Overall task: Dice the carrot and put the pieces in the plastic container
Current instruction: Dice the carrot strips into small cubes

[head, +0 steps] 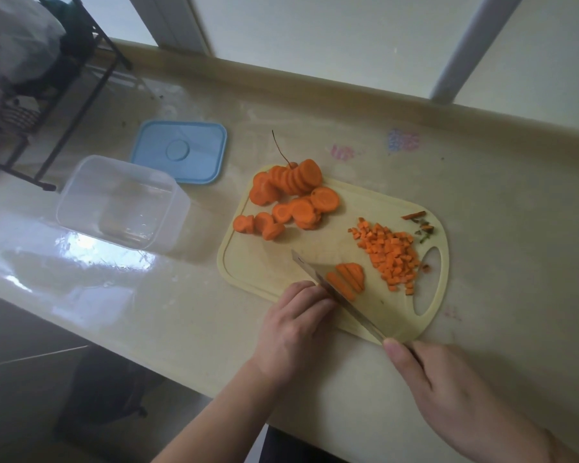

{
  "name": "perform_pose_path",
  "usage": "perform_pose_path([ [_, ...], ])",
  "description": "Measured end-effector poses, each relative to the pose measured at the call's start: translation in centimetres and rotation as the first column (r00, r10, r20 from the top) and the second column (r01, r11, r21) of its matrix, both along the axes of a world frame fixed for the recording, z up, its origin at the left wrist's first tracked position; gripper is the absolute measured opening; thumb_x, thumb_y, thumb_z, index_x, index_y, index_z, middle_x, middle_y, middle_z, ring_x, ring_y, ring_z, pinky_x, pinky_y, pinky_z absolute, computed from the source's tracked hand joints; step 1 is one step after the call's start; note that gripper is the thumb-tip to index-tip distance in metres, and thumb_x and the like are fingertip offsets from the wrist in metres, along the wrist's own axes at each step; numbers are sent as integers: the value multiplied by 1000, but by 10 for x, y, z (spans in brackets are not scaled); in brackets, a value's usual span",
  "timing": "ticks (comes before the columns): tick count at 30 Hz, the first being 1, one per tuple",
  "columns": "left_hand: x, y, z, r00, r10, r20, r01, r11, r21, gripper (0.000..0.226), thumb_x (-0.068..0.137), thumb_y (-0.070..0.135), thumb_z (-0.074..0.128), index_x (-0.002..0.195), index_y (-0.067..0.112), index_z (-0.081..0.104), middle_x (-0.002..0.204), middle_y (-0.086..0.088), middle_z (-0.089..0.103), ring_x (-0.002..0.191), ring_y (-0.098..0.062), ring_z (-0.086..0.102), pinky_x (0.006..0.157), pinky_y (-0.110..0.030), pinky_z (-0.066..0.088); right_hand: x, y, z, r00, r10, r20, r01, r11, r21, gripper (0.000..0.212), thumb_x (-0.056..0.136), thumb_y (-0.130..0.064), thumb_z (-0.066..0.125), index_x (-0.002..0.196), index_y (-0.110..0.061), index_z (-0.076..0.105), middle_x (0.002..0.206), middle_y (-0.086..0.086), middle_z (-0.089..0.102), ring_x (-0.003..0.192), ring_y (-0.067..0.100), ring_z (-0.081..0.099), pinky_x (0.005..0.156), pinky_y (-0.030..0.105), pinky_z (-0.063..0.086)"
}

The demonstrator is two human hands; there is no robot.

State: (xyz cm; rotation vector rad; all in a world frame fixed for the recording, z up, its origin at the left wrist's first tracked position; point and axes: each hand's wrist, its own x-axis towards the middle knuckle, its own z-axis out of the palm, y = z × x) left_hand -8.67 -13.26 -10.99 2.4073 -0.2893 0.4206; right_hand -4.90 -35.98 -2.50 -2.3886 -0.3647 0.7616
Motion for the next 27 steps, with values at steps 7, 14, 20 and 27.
perform_pose_path([
  [7, 1, 2, 0, 999, 2, -33, -2, 1000, -10, 20, 89, -5, 69, 108, 1, 75, 114, -11, 70, 108, -29, 63, 96, -32, 51, -8, -15, -2, 998, -43, -45, 40, 997, -71, 90, 74, -88, 8, 60, -9, 47, 65, -1, 62, 55, 10, 55, 58, 39, 44],
  [14, 0, 4, 2, 999, -21, -37, 20, 1000, -23, 22, 85, -6, 76, 106, 2, 76, 113, -8, 71, 107, -27, 65, 95, -33, 52, 15, 28, -3, 999, 21, 26, -20, 999, -38, 72, 89, -72, 15, 56, -16, 45, 50, 4, 52, 51, 14, 53, 54, 39, 41],
  [20, -1, 2, 3, 999, -9, -38, 9, 1000, -10, 29, 81, -11, 76, 108, 0, 74, 110, -11, 67, 106, -29, 63, 93, -34, 52, 16, 13, -6, 999, -39, -2, 39, 999, -33, 78, 80, -82, 12, 54, -14, 39, 53, -9, 52, 48, 14, 49, 50, 36, 36],
  [27, -5, 1, 2, 1000, 25, -14, -25, 999, -33, 27, 80, -12, 78, 104, -2, 74, 112, -12, 67, 103, -32, 64, 90, -37, 53, 5, 12, 2, 1000, -9, -21, 10, 999, 31, 75, 85, -79, 19, 56, -13, 39, 52, -4, 49, 47, 14, 49, 49, 32, 34],
])
